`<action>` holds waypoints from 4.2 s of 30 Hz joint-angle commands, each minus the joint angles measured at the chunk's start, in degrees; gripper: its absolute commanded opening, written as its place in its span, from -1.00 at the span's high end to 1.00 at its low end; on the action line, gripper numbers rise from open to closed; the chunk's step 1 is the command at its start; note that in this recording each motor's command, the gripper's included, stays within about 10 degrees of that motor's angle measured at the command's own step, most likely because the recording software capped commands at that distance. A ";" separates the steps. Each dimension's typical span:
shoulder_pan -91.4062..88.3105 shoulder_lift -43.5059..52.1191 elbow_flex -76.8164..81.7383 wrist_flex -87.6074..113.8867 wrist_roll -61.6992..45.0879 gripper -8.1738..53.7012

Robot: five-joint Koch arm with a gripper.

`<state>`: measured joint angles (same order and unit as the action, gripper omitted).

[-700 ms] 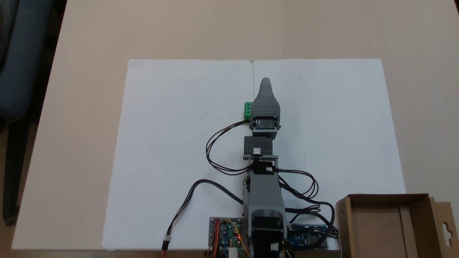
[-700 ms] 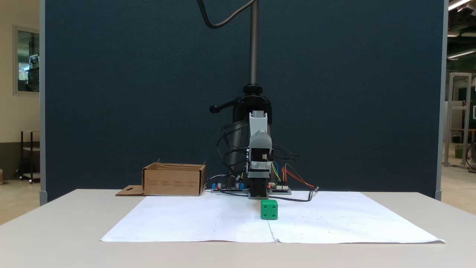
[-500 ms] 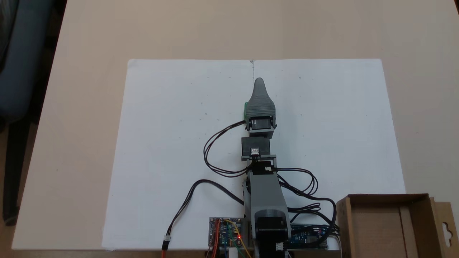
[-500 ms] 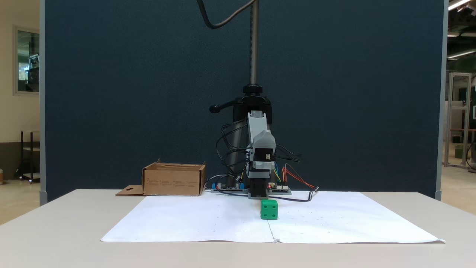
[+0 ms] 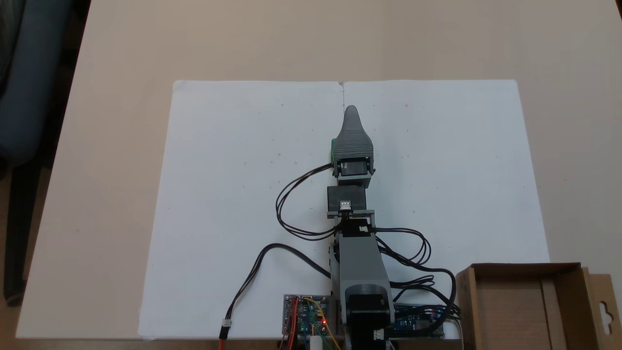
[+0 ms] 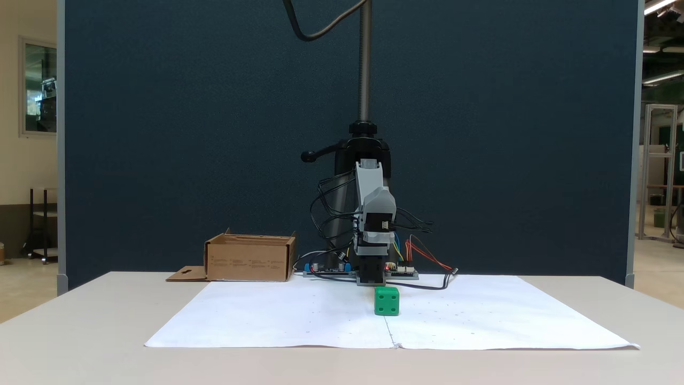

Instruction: Grasp a green dice and put it in the bin.

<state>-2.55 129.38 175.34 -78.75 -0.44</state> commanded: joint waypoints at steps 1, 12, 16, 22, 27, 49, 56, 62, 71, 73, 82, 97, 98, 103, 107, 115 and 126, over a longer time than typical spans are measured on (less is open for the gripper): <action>-0.62 5.98 4.04 -3.96 -3.96 -0.72; -0.79 5.98 4.04 -2.46 -3.87 -0.72; -1.05 5.98 4.04 -2.20 -3.87 -0.72; -0.88 6.15 4.04 -3.08 -4.13 -0.72; -0.09 6.24 4.04 -3.08 -4.04 -0.72; 0.26 6.24 4.04 -3.08 -4.13 -0.70; 0.18 6.33 2.02 -4.92 -4.48 -0.68; 0.70 6.24 -9.93 6.59 -4.48 -0.63; 1.41 6.33 -28.39 41.38 -3.87 -0.63; 1.93 6.33 -32.26 49.11 -3.69 -0.64; 3.96 6.33 -50.54 83.83 -1.14 -0.68; 2.99 6.06 -74.18 131.46 10.72 -0.66; 3.08 5.89 -75.06 134.54 11.16 -0.66; 2.90 4.48 -75.32 149.04 13.10 -0.66; 3.08 -0.09 -75.32 152.75 14.06 -0.66; 2.99 -10.37 -75.32 146.34 14.94 -0.66; 1.32 -21.27 -75.32 132.45 14.68 -0.66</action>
<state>-0.26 107.75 102.66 57.22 11.25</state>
